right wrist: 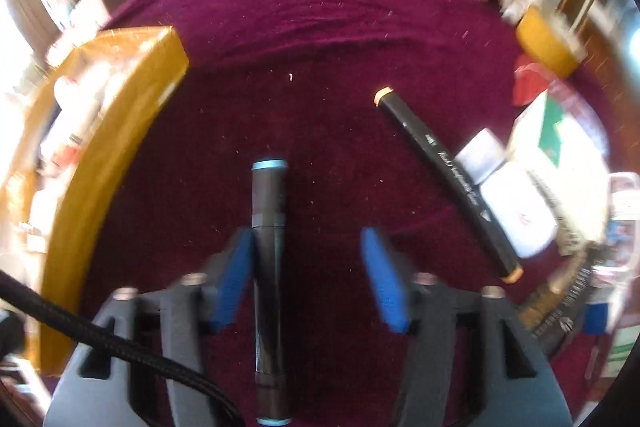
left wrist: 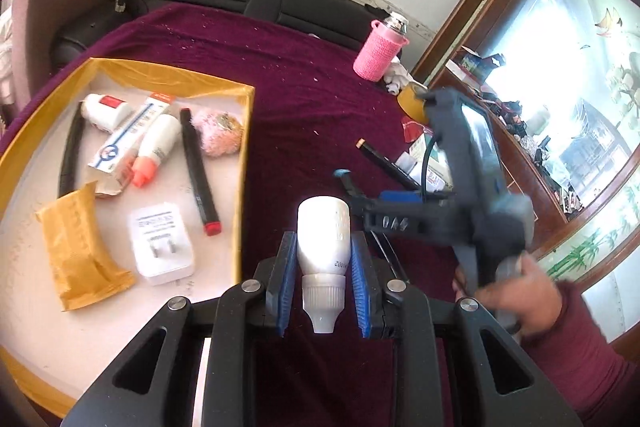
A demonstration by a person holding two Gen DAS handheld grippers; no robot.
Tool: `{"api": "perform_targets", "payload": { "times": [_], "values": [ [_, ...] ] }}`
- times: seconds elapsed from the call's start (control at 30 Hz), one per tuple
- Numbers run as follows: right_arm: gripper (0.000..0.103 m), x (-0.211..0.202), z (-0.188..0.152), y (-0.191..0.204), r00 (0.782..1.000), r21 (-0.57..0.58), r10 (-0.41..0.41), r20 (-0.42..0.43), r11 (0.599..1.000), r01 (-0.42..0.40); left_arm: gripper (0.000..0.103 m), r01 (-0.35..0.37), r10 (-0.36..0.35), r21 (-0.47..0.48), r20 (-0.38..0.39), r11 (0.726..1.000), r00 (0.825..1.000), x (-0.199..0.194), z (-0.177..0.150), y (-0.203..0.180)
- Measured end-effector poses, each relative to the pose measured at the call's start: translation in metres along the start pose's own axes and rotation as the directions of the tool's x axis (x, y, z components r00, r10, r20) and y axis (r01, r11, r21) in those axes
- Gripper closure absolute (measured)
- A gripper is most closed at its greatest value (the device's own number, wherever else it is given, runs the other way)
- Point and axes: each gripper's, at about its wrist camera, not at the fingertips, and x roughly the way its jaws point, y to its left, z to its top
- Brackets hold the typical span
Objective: Organize objects
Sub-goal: 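Carry the bottle and marker over the tray and open both grippers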
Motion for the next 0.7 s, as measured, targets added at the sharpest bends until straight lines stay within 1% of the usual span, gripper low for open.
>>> {"api": "perform_targets", "payload": {
  "times": [0.03, 0.1, 0.2, 0.23, 0.3, 0.37, 0.5, 0.57, 0.7],
  "values": [
    [0.084, -0.003, -0.005, 0.004, 1.000, 0.004, 0.007, 0.000, 1.000, -0.007, 0.081, -0.003, 0.003, -0.005, 0.004, 1.000, 1.000, -0.002, 0.000, 0.003],
    [0.091, -0.009, -0.014, 0.005, 0.999, 0.027, 0.037, 0.002, 0.999, -0.037, 0.081, -0.011, 0.011, -0.016, 0.011, 1.000, 1.000, -0.009, -0.003, 0.009],
    [0.091, -0.013, -0.019, 0.008, 0.996, 0.069, 0.087, 0.021, 0.994, -0.089, 0.081, -0.027, 0.028, -0.034, 0.032, 0.999, 0.999, -0.023, -0.008, 0.019],
    [0.091, -0.016, -0.024, 0.005, 0.992, 0.092, 0.123, 0.030, 0.988, -0.125, 0.081, -0.038, 0.040, -0.042, 0.045, 0.998, 0.998, -0.030, -0.009, 0.024],
    [0.091, -0.025, -0.029, 0.001, 0.980, 0.126, 0.190, 0.054, 0.973, -0.195, 0.081, -0.058, 0.062, -0.059, 0.068, 0.997, 0.996, -0.042, -0.010, 0.033],
    [0.091, -0.036, -0.033, -0.001, 0.967, 0.135, 0.237, 0.089, 0.959, -0.248, 0.081, -0.088, 0.096, -0.077, 0.098, 0.993, 0.991, -0.060, -0.013, 0.047],
    [0.090, -0.067, -0.034, 0.004, 0.939, 0.128, 0.295, 0.177, 0.939, -0.319, 0.081, -0.158, 0.175, -0.121, 0.148, 0.980, 0.973, -0.090, -0.015, 0.071],
    [0.090, -0.086, -0.035, 0.010, 0.922, 0.107, 0.313, 0.227, 0.933, -0.343, 0.081, -0.201, 0.225, -0.147, 0.172, 0.969, 0.959, -0.105, -0.017, 0.085],
    [0.090, -0.124, -0.033, 0.024, 0.891, 0.050, 0.329, 0.312, 0.931, -0.362, 0.081, -0.270, 0.305, -0.185, 0.203, 0.945, 0.930, -0.122, -0.017, 0.104]
  ]
}}
